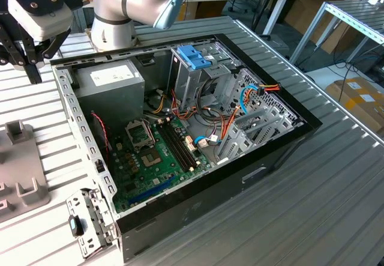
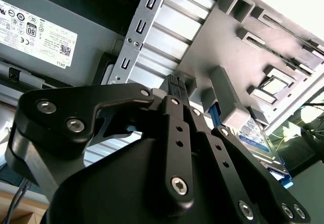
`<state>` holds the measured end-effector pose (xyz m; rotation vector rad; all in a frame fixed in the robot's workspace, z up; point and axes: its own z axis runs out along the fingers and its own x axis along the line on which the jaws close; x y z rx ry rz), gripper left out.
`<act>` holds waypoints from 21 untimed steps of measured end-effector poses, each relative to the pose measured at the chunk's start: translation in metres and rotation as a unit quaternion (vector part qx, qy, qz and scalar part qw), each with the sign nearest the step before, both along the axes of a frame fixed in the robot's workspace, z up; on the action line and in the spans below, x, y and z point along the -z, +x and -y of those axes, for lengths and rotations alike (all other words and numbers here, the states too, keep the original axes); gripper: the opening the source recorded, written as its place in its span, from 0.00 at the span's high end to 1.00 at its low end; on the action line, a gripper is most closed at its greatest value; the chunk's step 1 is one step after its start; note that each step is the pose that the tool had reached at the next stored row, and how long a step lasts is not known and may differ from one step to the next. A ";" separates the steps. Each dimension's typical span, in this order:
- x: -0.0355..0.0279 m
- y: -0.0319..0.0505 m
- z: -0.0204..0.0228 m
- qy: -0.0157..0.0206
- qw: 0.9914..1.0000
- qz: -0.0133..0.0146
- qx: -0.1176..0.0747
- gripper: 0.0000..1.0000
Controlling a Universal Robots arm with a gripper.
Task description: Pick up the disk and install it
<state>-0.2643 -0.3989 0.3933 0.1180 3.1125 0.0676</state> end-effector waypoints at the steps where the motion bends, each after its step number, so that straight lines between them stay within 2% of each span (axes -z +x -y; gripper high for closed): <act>1: 0.0000 -0.0002 0.0000 0.000 1.000 0.000 0.000 0.89; 21: 0.0000 -0.0055 0.0000 0.000 1.000 0.000 0.000 0.89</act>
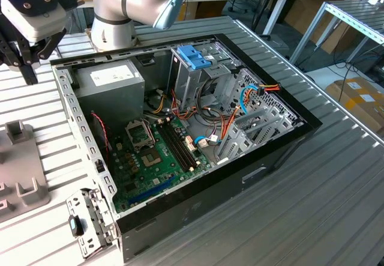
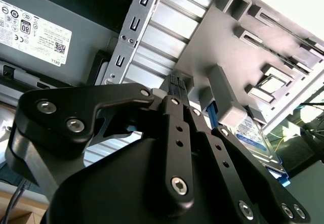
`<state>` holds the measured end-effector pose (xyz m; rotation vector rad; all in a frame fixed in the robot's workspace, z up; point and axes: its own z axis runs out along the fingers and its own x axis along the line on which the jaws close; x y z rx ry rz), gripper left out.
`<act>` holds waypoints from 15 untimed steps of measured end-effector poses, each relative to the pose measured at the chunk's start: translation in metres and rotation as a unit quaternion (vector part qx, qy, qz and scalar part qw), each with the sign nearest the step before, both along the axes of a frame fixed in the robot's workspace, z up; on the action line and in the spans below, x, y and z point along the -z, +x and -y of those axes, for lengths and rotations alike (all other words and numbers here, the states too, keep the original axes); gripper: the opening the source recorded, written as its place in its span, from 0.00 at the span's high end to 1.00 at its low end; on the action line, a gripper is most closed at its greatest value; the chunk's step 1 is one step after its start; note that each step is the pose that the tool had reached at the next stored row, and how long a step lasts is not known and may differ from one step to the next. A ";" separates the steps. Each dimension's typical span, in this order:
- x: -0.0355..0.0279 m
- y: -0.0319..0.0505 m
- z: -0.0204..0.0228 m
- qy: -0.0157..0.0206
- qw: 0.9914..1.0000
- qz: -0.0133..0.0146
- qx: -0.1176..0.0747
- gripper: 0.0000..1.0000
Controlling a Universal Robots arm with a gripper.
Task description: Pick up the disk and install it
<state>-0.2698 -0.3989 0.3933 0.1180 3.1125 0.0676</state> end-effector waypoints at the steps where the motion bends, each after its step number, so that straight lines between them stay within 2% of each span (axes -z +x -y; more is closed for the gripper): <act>1: 0.0000 -0.0002 0.0000 0.000 1.000 0.000 0.000 0.89; 15: 0.0000 -0.0056 0.0000 0.000 1.000 0.000 0.000 0.89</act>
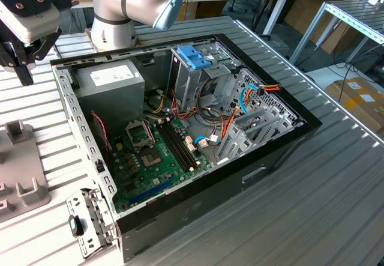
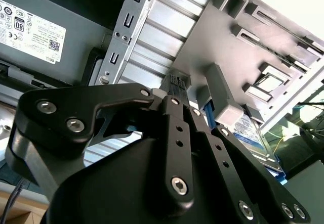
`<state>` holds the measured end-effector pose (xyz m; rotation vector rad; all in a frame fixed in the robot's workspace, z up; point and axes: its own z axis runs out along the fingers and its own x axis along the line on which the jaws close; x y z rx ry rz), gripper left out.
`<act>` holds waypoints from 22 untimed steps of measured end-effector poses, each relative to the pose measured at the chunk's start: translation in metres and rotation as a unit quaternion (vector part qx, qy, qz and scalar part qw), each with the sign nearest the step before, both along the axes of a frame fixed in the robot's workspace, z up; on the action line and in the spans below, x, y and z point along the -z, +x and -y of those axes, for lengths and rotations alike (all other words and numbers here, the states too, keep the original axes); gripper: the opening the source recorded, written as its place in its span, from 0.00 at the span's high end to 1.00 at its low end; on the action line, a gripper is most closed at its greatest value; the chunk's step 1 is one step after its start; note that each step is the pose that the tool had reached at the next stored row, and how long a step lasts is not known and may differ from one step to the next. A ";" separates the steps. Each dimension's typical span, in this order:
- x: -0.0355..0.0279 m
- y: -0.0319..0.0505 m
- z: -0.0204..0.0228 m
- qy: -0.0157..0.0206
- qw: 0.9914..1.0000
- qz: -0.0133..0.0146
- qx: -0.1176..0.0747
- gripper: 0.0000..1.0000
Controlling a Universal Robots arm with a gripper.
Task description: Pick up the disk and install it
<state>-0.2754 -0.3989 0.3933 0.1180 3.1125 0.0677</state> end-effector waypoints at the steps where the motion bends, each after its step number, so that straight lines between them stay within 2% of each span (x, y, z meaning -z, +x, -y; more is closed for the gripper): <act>1: 0.0000 -0.0003 0.0000 0.000 1.000 0.000 0.000 0.89; 22: 0.0000 -0.0074 0.0000 0.000 1.000 0.000 0.000 0.89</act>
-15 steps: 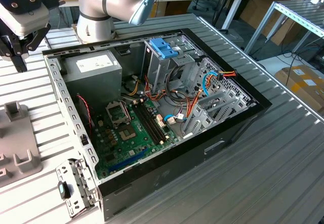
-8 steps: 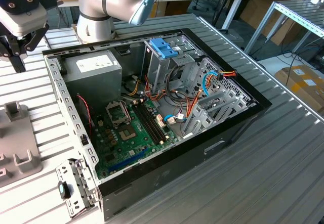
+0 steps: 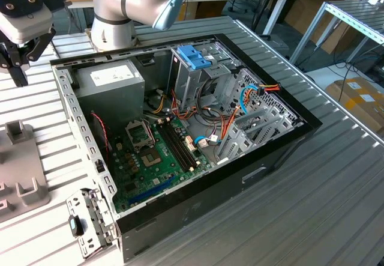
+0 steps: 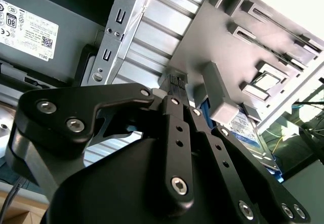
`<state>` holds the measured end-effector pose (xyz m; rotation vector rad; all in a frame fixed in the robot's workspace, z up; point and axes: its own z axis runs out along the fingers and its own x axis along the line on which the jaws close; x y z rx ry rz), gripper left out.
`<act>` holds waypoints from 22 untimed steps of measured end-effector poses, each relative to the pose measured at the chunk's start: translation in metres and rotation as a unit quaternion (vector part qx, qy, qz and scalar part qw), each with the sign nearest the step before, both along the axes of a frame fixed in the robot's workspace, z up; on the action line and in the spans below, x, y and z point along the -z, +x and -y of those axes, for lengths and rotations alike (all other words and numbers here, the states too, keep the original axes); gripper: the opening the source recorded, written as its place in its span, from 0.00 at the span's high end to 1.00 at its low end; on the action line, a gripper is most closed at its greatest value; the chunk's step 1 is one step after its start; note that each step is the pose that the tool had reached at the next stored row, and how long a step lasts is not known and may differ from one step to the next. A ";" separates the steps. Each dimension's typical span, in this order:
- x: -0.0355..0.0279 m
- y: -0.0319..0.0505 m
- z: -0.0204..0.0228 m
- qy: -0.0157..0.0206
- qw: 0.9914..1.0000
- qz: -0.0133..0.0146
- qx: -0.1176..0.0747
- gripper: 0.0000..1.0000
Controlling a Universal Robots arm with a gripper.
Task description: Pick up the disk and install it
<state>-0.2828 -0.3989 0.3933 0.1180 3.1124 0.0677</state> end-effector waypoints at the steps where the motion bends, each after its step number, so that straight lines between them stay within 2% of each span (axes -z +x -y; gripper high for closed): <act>1: 0.0000 -0.0003 0.0000 0.000 1.000 0.000 0.000 0.89; 22: 0.0000 -0.0084 0.0000 0.000 1.000 0.000 0.000 0.89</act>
